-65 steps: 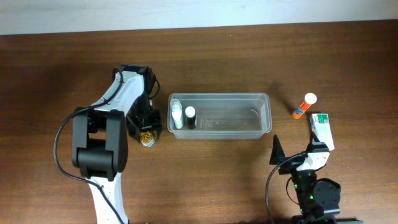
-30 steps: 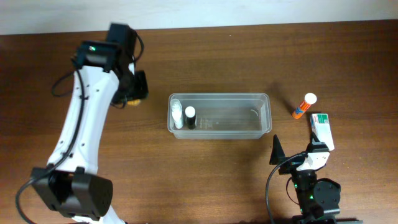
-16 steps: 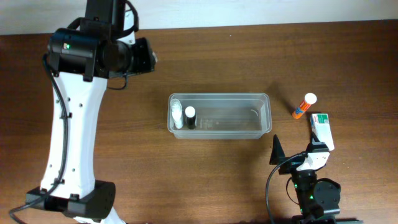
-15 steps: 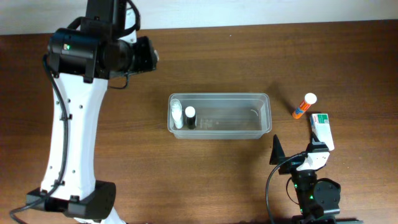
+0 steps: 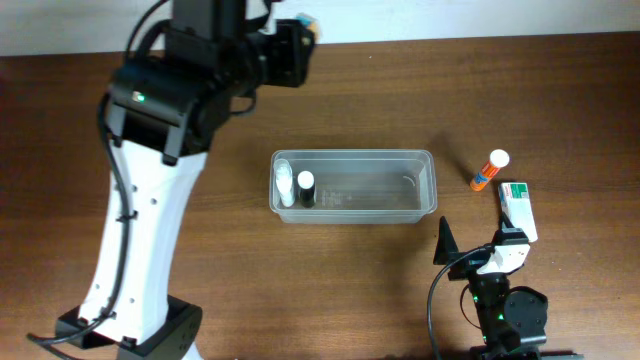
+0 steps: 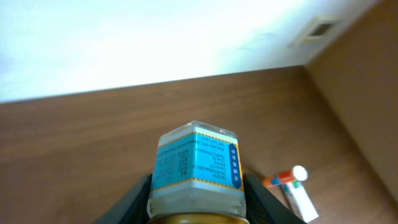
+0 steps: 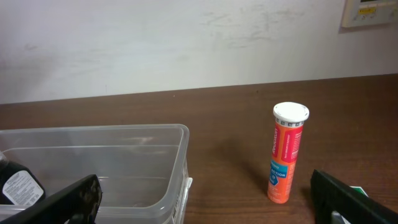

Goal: Pack container
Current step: 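Lift the gold-capped jar and swing it over the container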

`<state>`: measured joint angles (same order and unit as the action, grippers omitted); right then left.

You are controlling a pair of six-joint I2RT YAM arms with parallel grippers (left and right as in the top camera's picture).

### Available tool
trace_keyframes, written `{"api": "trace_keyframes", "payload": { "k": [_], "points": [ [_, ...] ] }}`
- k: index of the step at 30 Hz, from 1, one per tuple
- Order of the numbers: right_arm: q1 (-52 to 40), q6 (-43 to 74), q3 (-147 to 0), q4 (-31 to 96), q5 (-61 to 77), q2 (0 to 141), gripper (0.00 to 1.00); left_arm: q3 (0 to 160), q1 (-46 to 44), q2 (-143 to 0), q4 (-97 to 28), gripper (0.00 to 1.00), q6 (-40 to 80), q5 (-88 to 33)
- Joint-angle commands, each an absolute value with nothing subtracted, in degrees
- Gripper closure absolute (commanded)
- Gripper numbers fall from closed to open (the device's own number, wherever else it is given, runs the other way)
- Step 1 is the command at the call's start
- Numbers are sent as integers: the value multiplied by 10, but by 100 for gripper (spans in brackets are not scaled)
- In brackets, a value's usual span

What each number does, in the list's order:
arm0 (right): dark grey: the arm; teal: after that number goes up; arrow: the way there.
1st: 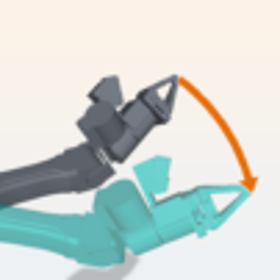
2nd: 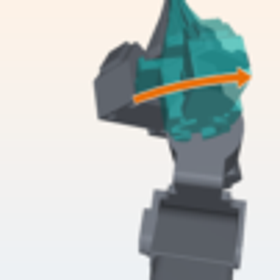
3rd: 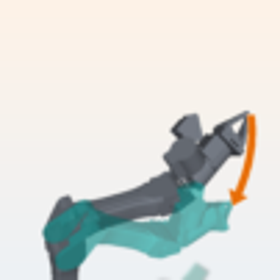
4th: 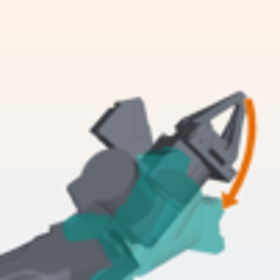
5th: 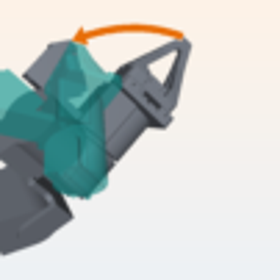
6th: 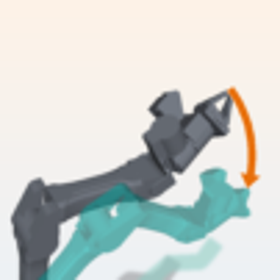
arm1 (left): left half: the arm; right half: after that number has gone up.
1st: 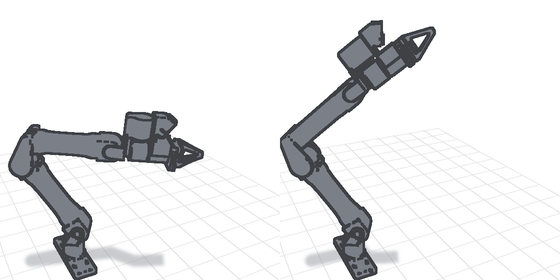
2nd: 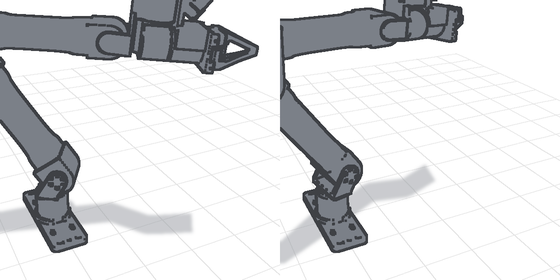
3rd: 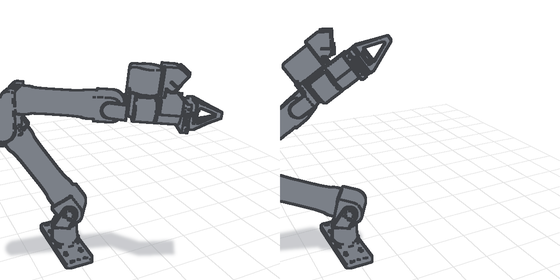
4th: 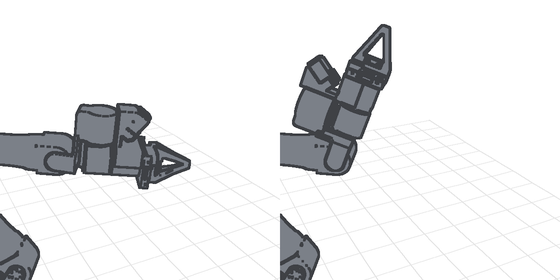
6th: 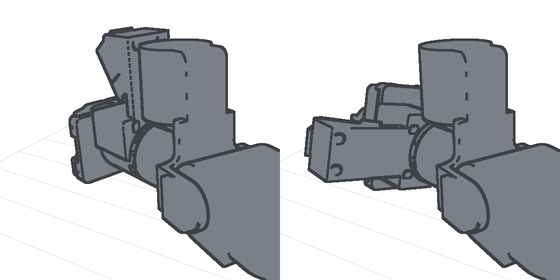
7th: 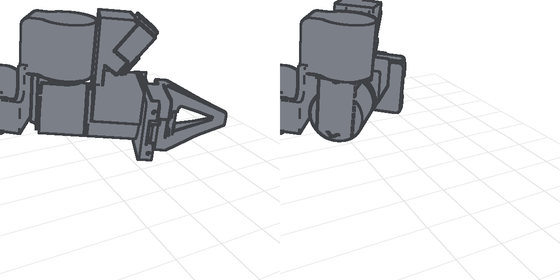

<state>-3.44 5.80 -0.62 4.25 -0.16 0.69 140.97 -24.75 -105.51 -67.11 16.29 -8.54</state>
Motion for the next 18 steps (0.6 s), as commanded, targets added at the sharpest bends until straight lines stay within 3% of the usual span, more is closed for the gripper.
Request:
{"api": "trace_keyframes", "payload": {
  "k": [1, 18],
  "points": [
    [-37, 55, -3, 46, -7, 5, 2, 1422, -268, -1080, -660, 63, 149, -93],
    [-37, 56, -3, 46, -7, 5, 2, 1422, -366, -1232, -764, 66, 42, 7]
  ]
}}
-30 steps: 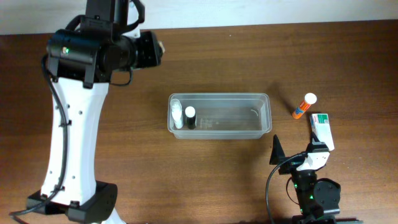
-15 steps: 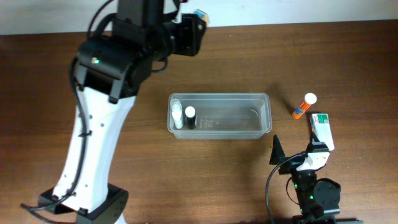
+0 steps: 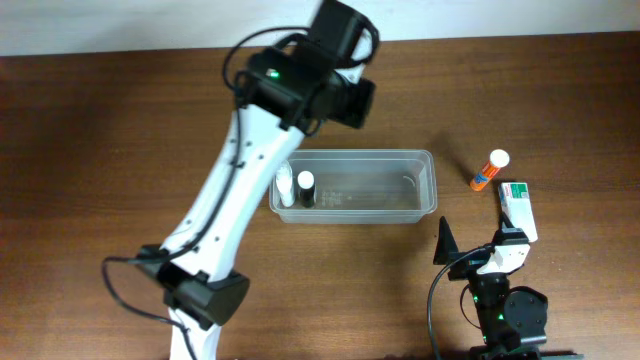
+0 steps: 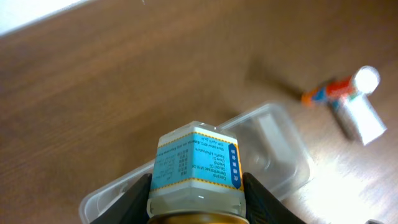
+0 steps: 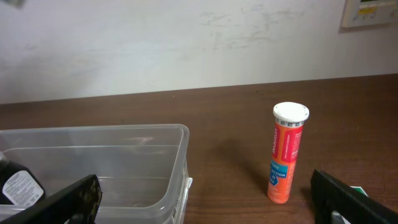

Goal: Pack container
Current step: 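Lift the gold-capped jar and swing it over the container, then lower the jar into the container's middle and open the left gripper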

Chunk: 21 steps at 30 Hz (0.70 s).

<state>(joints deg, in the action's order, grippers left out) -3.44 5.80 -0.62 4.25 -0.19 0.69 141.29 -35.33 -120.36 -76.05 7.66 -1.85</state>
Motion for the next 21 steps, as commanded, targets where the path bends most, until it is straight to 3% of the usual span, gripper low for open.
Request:
{"api": "trace_keyframes", "payload": {
  "k": [1, 21],
  "points": [
    [-37, 55, -3, 46, -7, 5, 2, 1422, -368, -1242, -768, 66, 42, 7],
    [-37, 56, -3, 46, -7, 5, 2, 1422, -370, -1352, -846, 67, 16, -23]
  ]
}}
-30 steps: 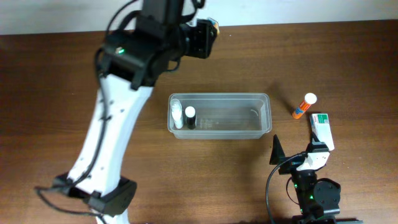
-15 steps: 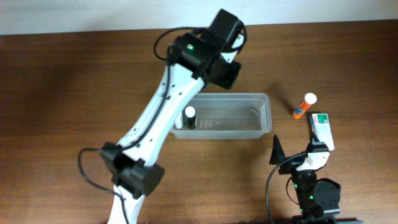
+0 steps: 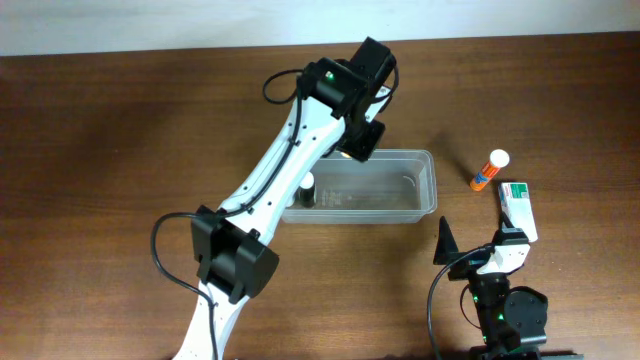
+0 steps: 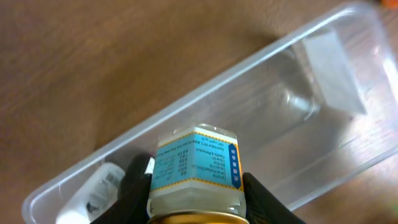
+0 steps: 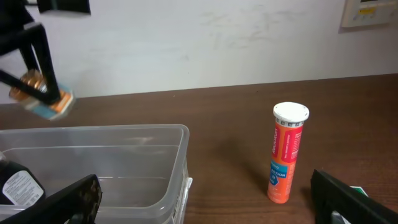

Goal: Pack container
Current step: 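Lower the jar into the container's middle and open the left gripper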

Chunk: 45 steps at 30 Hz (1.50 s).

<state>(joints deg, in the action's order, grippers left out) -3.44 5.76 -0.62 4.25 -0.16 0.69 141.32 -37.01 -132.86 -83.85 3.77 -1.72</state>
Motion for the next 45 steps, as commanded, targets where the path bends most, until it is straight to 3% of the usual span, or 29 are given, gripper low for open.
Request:
{"api": "trace_keyframes", "payload": {
  "k": [1, 28, 45],
  "points": [
    [-37, 56, -3, 46, -7, 5, 2, 1421, -370, -1360, -851, 67, 16, -17],
    [-37, 56, -3, 46, -7, 5, 2, 1395, -373, -1402, -843, 68, -23, 69],
    [-37, 55, -3, 46, -7, 5, 2, 1392, -375, -1440, -853, 69, -23, 54]
  ]
}}
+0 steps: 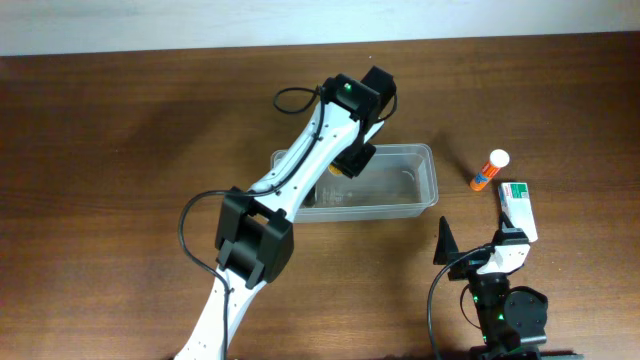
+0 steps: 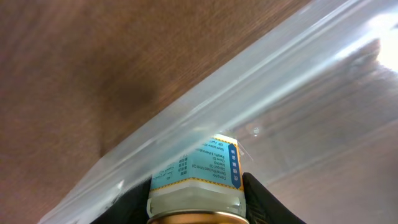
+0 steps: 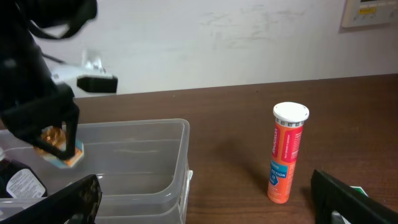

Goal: Pack container
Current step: 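Lower the jar into the container's middle and open the left gripper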

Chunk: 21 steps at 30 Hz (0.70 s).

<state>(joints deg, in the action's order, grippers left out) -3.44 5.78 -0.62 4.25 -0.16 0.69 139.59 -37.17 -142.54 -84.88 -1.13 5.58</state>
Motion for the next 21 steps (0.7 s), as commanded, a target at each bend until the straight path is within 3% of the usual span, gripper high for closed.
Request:
{"api": "trace_keyframes", "payload": {
  "k": [1, 8, 12, 21],
  "points": [
    [-37, 56, -3, 46, -7, 5, 2, 1392, -375, -1440, -854, 69, -23, 54],
    [-37, 56, -3, 46, -7, 5, 2, 1385, -375, -1441, -854, 68, -22, 54],
    [-37, 56, -3, 46, -7, 5, 2, 1378, -375, -1441, -856, 59, -22, 54],
    [-37, 55, -3, 46, -7, 5, 2, 1377, -375, -1441, -855, 58, -22, 39]
  ]
}}
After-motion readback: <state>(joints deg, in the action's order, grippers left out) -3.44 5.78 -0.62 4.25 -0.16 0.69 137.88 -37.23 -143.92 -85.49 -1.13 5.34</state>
